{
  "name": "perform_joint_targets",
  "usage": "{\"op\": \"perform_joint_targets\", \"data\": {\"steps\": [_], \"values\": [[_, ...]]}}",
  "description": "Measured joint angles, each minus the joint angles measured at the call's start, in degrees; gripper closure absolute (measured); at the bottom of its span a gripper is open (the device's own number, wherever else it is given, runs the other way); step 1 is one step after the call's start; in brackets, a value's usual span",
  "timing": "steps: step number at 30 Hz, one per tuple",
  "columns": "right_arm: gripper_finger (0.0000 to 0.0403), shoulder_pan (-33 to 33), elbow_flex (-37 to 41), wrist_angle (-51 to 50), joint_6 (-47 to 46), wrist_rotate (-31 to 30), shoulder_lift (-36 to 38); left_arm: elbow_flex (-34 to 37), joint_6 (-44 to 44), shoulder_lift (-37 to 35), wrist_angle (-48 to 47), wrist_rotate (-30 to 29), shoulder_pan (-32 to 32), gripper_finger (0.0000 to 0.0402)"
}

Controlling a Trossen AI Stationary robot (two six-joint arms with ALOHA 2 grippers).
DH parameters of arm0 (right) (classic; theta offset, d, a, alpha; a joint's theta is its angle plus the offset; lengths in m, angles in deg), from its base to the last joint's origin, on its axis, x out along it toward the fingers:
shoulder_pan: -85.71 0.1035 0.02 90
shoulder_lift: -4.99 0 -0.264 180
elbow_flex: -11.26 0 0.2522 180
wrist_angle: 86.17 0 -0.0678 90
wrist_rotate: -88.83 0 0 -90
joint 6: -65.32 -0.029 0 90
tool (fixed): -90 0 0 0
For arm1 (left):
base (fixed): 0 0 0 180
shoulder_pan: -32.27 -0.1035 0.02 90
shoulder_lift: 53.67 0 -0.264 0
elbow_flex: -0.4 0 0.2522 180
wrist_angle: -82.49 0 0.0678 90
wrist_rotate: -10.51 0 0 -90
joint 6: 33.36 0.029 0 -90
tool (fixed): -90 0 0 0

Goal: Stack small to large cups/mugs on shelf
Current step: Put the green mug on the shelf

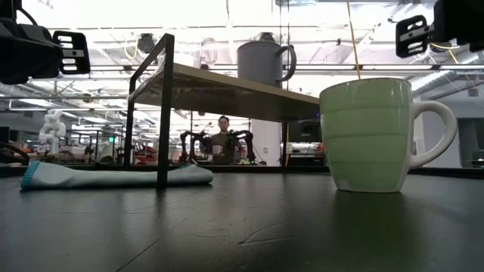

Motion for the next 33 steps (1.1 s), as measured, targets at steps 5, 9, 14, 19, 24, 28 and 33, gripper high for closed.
{"op": "perform_joint_targets", "data": {"steps": [5, 9, 14, 19, 24, 28, 33], "values": [[0.0403, 0.0, 3.5, 3.51, -0.64, 0.13, 0.0, 0.01, -0.03, 0.0, -0.09, 0.0, 0.0, 0.0376], [0.0403, 1.09, 5.9, 6.97, -0.86, 0.43, 0.0, 0.0, -0.01, 0.0, -0.11, 0.0, 0.0, 0.0376], [0.0403, 2.74, 6.48, 7.86, -0.52, 0.42, 0.0, 0.0, 0.39, 0.0, -0.11, 0.0, 0.0, 0.0376], [0.0403, 4.05, 6.56, 8.78, 0.11, 0.42, 0.0, 0.01, 0.39, 0.0, -0.11, 0.0, 0.0, 0.0376], [0.0403, 4.39, 6.63, 8.55, -0.11, 0.43, 0.0, 0.01, 0.49, 0.0, -0.11, -0.01, 0.0, 0.0376], [0.0403, 4.39, 6.63, 8.56, -0.11, 0.42, 0.0, 0.01, 0.52, 0.0, -0.11, -0.02, 0.0, 0.0376], [0.0403, 4.39, 6.67, 8.55, -0.11, 0.44, 0.0, 0.01, 0.19, 0.0, -0.11, -0.01, 0.0, 0.0376]]}}
